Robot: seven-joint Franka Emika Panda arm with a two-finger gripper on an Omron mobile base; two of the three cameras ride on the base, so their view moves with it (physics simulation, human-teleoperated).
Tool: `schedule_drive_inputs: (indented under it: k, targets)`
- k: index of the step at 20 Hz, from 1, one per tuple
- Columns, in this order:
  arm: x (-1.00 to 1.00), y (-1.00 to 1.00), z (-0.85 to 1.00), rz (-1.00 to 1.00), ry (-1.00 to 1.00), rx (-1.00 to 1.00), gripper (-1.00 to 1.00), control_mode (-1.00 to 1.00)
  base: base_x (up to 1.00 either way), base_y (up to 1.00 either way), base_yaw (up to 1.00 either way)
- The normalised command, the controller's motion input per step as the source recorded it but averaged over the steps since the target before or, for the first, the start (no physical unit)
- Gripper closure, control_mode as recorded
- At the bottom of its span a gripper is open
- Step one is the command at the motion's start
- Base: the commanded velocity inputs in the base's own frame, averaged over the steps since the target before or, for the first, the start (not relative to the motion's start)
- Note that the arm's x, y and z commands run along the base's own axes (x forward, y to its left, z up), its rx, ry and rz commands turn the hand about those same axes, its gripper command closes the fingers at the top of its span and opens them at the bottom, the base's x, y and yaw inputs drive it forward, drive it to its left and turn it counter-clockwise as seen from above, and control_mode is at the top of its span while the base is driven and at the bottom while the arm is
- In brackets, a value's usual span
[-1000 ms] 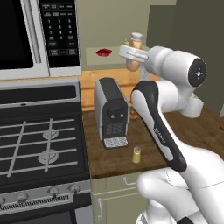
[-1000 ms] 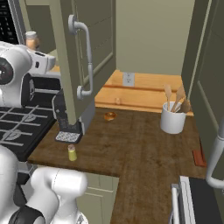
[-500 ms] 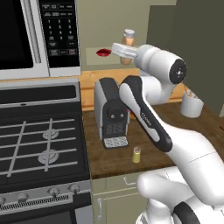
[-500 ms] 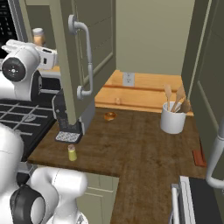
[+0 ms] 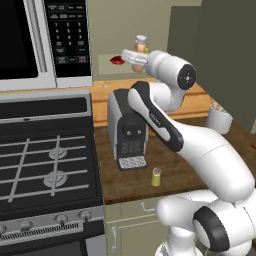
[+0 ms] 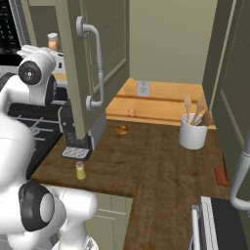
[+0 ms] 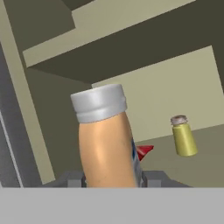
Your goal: Put the shaker and condiment bottle from the counter next to their counterparts in the cabinet.
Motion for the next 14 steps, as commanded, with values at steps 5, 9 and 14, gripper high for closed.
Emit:
schedule_drive_inputs:
  k: [5, 9, 14]
  targets:
    - [0.40, 0.00, -0.18, 0.00, 0.00, -0.01, 1.00, -1.00, 0.00, 0.00, 0.00]
    - [0.40, 0.01, -0.05, 0.00, 0.00, -0.01, 1.00, -1.00, 0.00, 0.00, 0.00]
    - [0.44, 0.07, -0.01, 0.00, 0.00, -0.02, 1.00, -1.00, 0.00, 0.00, 0.00]
